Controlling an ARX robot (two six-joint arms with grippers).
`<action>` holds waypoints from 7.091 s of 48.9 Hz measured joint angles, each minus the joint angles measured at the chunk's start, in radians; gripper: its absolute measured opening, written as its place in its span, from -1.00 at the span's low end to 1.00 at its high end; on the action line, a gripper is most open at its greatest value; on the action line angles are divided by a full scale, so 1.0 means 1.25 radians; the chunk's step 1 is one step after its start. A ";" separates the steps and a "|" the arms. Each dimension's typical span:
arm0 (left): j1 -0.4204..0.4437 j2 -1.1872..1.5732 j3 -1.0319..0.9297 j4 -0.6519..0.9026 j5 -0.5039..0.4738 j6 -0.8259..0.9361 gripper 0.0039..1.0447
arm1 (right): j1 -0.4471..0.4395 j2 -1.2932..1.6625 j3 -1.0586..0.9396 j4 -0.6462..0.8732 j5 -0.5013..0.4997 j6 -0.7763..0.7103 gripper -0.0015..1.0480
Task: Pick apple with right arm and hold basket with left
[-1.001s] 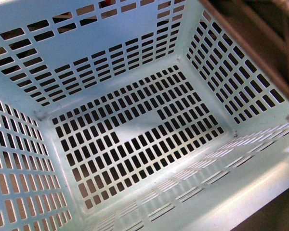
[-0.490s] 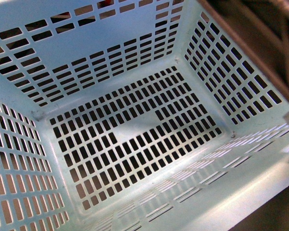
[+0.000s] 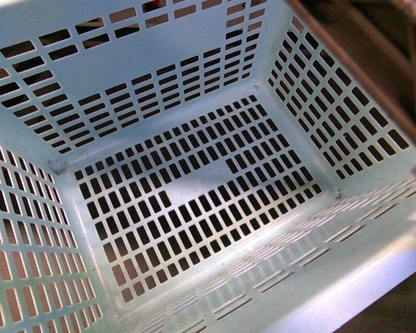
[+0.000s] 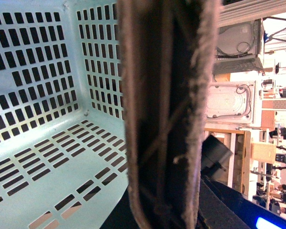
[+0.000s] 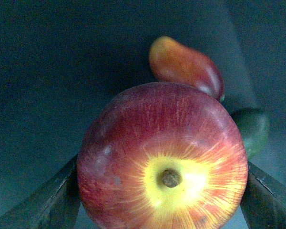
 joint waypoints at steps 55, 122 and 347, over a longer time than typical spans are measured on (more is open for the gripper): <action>0.000 0.000 0.000 0.000 0.000 0.000 -0.87 | 0.633 -0.350 0.118 -0.191 0.214 0.275 0.75; 0.001 0.001 0.000 0.001 0.000 0.000 -0.87 | 0.287 -0.891 -0.347 0.086 0.085 -0.038 -0.96; 0.384 -0.143 -0.210 -0.240 -0.274 -0.427 0.87 | 0.203 -1.330 -0.421 -0.259 0.003 -0.040 0.83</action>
